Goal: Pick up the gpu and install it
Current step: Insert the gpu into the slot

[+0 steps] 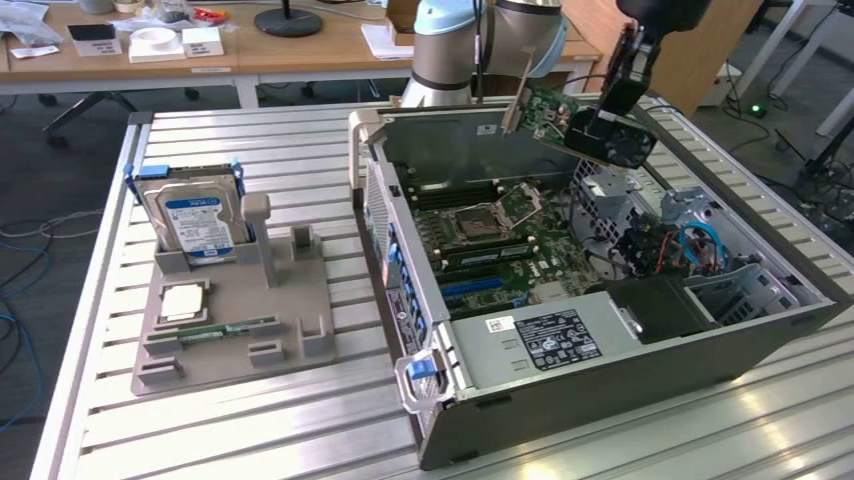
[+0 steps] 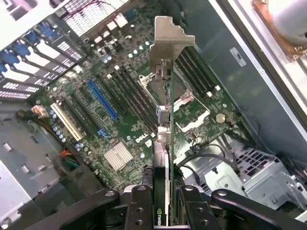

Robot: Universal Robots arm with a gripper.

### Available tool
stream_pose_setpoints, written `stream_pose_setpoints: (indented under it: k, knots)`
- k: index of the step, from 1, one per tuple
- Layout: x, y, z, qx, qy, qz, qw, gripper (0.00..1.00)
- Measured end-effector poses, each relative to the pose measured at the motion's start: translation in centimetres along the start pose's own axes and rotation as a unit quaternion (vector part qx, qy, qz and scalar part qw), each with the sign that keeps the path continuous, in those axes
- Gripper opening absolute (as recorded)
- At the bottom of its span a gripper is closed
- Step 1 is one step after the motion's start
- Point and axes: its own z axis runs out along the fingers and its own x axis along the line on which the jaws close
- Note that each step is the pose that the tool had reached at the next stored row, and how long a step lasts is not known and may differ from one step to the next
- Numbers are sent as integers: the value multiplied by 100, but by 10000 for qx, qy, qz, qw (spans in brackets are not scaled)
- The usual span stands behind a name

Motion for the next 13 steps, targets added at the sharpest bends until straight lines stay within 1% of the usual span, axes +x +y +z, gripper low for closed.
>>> stream_pose_setpoints:
  k: [4, 7, 10, 13]
  knots:
    - [0, 0, 2, -8, 11, -280, 9996, 26]
    - [-1, 0, 4, -13, 20, -500, 9987, 26]
    - [0, 0, 5, -19, 29, -718, 9974, 26]
    - [0, 0, 8, -25, 38, -947, 9955, 26]
